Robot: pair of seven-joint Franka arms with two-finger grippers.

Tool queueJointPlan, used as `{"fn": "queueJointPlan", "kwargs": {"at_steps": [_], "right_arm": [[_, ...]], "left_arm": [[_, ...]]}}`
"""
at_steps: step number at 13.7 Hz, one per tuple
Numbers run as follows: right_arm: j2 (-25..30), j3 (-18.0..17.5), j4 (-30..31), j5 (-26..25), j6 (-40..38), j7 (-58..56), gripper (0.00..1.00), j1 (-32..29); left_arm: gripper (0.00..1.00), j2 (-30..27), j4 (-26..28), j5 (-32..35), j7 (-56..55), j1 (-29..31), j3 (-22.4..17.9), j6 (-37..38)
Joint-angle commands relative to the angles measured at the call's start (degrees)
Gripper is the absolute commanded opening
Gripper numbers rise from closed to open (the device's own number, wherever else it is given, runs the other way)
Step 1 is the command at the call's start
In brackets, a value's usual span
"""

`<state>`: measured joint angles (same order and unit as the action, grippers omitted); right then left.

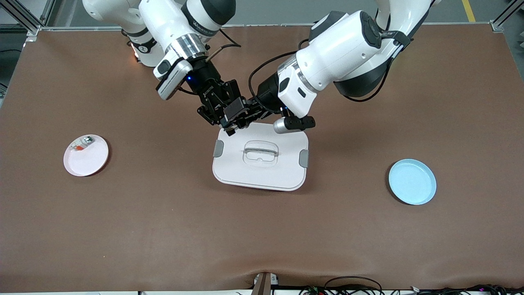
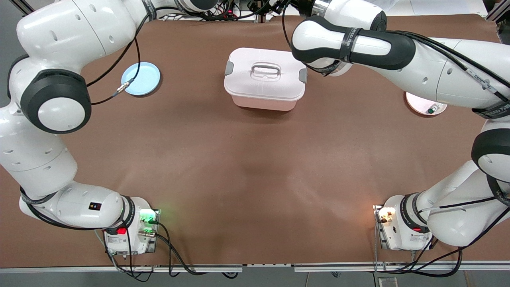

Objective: Transfer orange switch to right arm and place
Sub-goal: 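Close the right gripper on the switch held by the left gripper, then open the left gripper and withdraw it while the right gripper pulls away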

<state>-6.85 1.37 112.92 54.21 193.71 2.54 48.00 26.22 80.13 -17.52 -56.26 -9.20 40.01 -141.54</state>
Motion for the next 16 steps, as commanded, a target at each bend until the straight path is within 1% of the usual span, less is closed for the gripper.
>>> {"fn": "queueJointPlan", "kwargs": {"at_steps": [1,3,4,5,6,7,13,16], "right_arm": [[-3.17,0.13,-3.31,1.42,0.00,-0.34,0.00,-0.63],[-3.17,0.13,-3.32,1.34,-0.09,-0.34,0.00,-0.80],[-3.17,0.04,-3.32,1.34,-0.09,-0.34,0.00,-0.89],[-3.17,0.04,-3.32,1.34,-0.27,-0.25,0.00,-0.89],[-3.17,0.04,-3.23,1.34,-0.35,-0.25,0.00,-0.98],[-3.17,0.04,-3.23,1.34,-0.36,-0.25,0.00,-0.98],[-3.34,0.04,-3.32,1.25,-0.53,-0.43,0.00,-1.07],[-3.34,0.04,-3.32,1.16,-2.98,-2.09,0.00,-2.20]], "left_arm": [[0.29,-0.20,-1.03,-0.59,-0.17,-1.00,0.69,0.21],[0.41,-0.20,-1.03,-0.59,-0.17,-1.00,0.69,0.21],[0.44,-0.29,-1.03,-0.59,-0.17,-1.00,0.69,0.21],[0.56,-0.29,-1.03,-0.59,-0.17,-1.00,0.69,0.21],[0.76,-0.29,-1.03,-0.50,-0.08,-0.91,0.69,0.13],[1.00,-0.29,-1.03,-0.50,0.18,-0.91,0.60,0.13],[1.00,-0.64,-1.03,-0.50,0.27,-0.82,0.60,0.13],[1.00,-1.78,-1.03,0.03,0.36,0.40,0.51,0.30]]}}
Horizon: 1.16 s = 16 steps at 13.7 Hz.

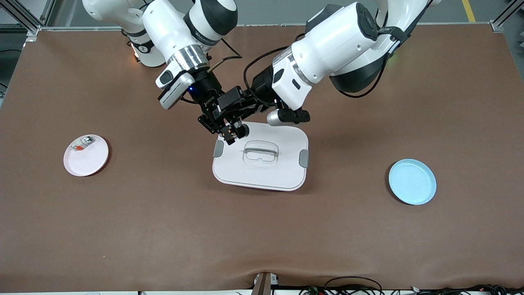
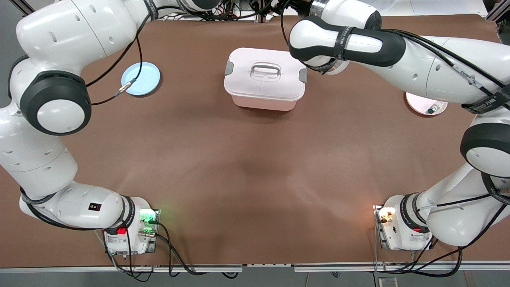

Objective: Transfer orange switch to right arm and place
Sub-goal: 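Open the left gripper and withdraw it while the right gripper pulls away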

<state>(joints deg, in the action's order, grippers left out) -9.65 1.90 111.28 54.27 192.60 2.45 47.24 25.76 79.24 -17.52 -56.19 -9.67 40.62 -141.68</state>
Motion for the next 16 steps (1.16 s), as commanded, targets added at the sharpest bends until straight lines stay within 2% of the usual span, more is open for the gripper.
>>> {"fn": "queueJointPlan", "kwargs": {"at_steps": [1,5,7,12,14,16], "right_arm": [[-0.54,-0.49,-1.69,1.02,-2.40,-2.97,0.00,-1.79],[-0.19,-0.40,-1.60,0.93,-9.33,-9.03,0.00,-4.43],[-0.19,-0.40,-1.51,0.84,-11.97,-10.88,0.00,-5.66],[-0.10,-0.32,-1.60,0.67,-19.95,-15.45,0.00,-8.64],[0.25,-0.32,-1.60,-2.30,-24.09,-16.60,0.00,-11.01],[0.78,-0.32,-1.68,-8.62,-30.50,-16.60,0.00,-13.91]], "left_arm": [[1.00,-2.20,-0.14,0.03,0.29,1.93,-0.19,0.53],[1.00,-4.40,-0.05,-0.23,0.38,7.37,0.16,1.75],[1.00,-4.93,-0.05,0.12,0.81,10.10,0.25,6.13],[1.00,-7.74,0.21,0.12,12.31,18.09,0.25,19.13],[1.00,-9.06,0.30,0.20,17.58,21.96,0.25,25.45],[1.00,-11.16,0.56,0.64,24.08,26.35,0.16,32.66]]}}
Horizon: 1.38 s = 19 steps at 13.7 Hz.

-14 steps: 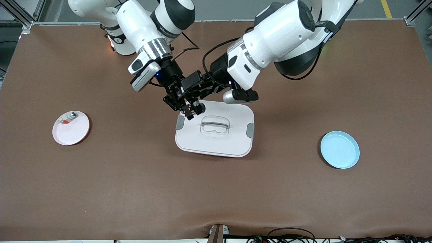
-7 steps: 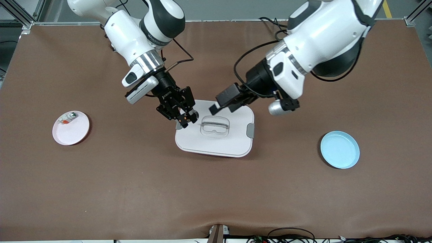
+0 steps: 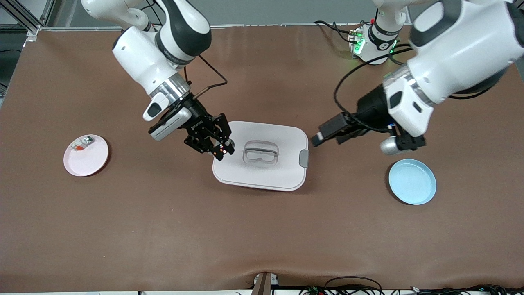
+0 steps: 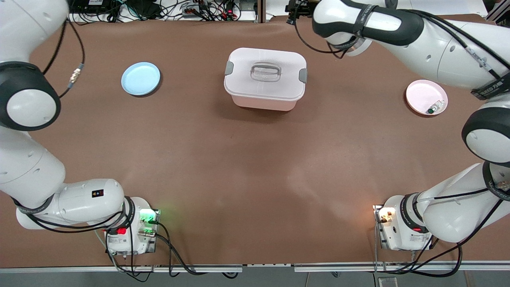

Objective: Transfer orange switch to right arm and place
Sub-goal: 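Open the left gripper and withdraw it while the right gripper pulls away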

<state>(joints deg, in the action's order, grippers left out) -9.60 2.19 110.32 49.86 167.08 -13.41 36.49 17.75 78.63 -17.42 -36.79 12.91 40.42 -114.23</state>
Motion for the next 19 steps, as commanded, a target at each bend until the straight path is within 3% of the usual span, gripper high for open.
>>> {"fn": "queueJointPlan", "kwargs": {"at_steps": [1,5,7,10,14,16,19], "right_arm": [[1.25,-0.61,-0.64,-6.94,-7.62,-0.74,0.00,-4.48],[2.74,-0.52,-0.90,-17.48,-18.43,-0.65,0.00,-8.00],[3.71,-0.52,-2.73,-24.68,-28.25,-0.82,0.00,-10.99],[4.33,-0.61,-6.25,-35.34,-42.06,-1.17,0.00,-13.80],[5.99,-0.61,-6.70,-38.87,-49.65,-15.55,0.00,-17.23],[7.22,-0.61,-6.52,-39.83,-53.77,-21.80,0.00,-20.04],[9.16,-0.61,-6.09,-47.29,-59.92,-29.19,0.00,-23.82]], "left_arm": [[1.00,-4.11,1.27,1.42,7.06,5.87,0.36,8.64],[1.00,-8.42,5.99,8.79,10.59,10.11,0.36,13.07],[1.00,-11.40,10.64,12.31,15.06,12.21,0.09,13.07],[1.00,-14.57,15.31,12.32,22.70,17.04,0.09,12.63],[1.00,-19.84,22.60,13.20,26.15,20.04,-0.08,8.95],[1.00,-19.42,21.67,13.29,26.95,21.53,-0.87,9.11],[1.00,-18.89,19.38,17.40,26.68,21.45,-0.26,9.90]]}}
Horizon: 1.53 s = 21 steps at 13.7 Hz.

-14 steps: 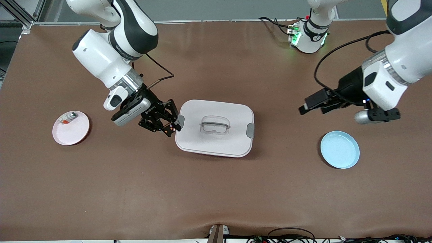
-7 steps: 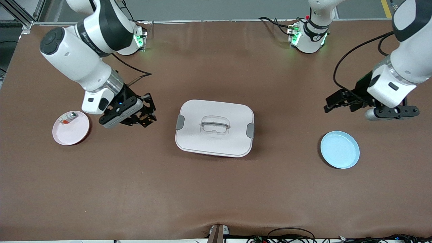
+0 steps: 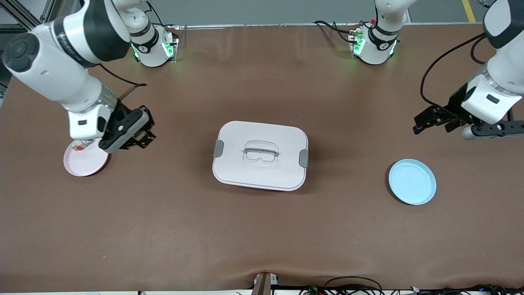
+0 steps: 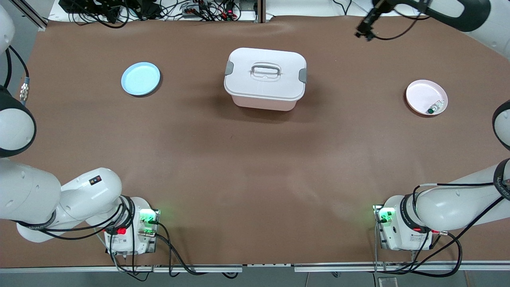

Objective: Transfer orange switch to right arm and place
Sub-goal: 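Carry the switch with the right gripper down onto the white plate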

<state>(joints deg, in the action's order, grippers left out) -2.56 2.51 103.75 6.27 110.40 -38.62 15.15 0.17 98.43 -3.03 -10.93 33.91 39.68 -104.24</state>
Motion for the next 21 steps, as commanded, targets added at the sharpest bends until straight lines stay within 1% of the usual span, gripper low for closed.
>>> {"fn": "queueJointPlan", "kwargs": {"at_steps": [1,4,6,8,10,12,15,19,21], "right_arm": [[2.47,-0.93,0.74,-5.12,-4.74,-7.40,0.00,-3.98],[3.00,-0.93,2.23,-6.19,-5.63,-22.50,0.00,-9.34],[3.52,-0.93,4.08,-6.36,-5.63,-26.23,0.00,-11.98],[3.79,-0.93,5.92,-10.12,-5.46,-29.13,0.00,-12.78],[4.05,-0.93,9.08,-12.50,-4.23,-29.58,0.00,-13.04],[4.75,-0.93,13.12,-13.83,0.93,-32.98,0.00,-14.18],[4.58,-0.93,17.96,-13.83,7.79,-37.47,0.00,-17.34],[3.62,-0.93,23.68,-14.01,19.30,-45.82,0.00,-22.26],[2.21,-0.93,25.52,-14.18,23.79,-49.34,0.00,-24.11]], "left_arm": [[1.00,-1.14,-1.04,3.64,1.00,0.45,0.49,-0.08],[1.00,-0.61,-1.04,3.47,0.82,0.54,0.40,0.61],[1.00,-0.52,-1.13,3.20,0.74,0.45,0.40,1.15],[1.00,-0.52,-0.87,3.20,0.65,0.36,0.49,1.24],[1.00,-0.52,-0.95,3.29,0.65,0.37,0.49,2.28],[1.00,-0.44,-0.87,3.20,0.82,0.45,0.40,3.43],[1.00,0.00,-0.87,3.55,0.38,0.45,0.40,3.70],[1.00,-0.08,-1.04,3.64,0.73,0.28,0.05,3.70],[1.00,-0.26,-0.96,3.64,0.21,-2.25,-0.47,3.78]]}}
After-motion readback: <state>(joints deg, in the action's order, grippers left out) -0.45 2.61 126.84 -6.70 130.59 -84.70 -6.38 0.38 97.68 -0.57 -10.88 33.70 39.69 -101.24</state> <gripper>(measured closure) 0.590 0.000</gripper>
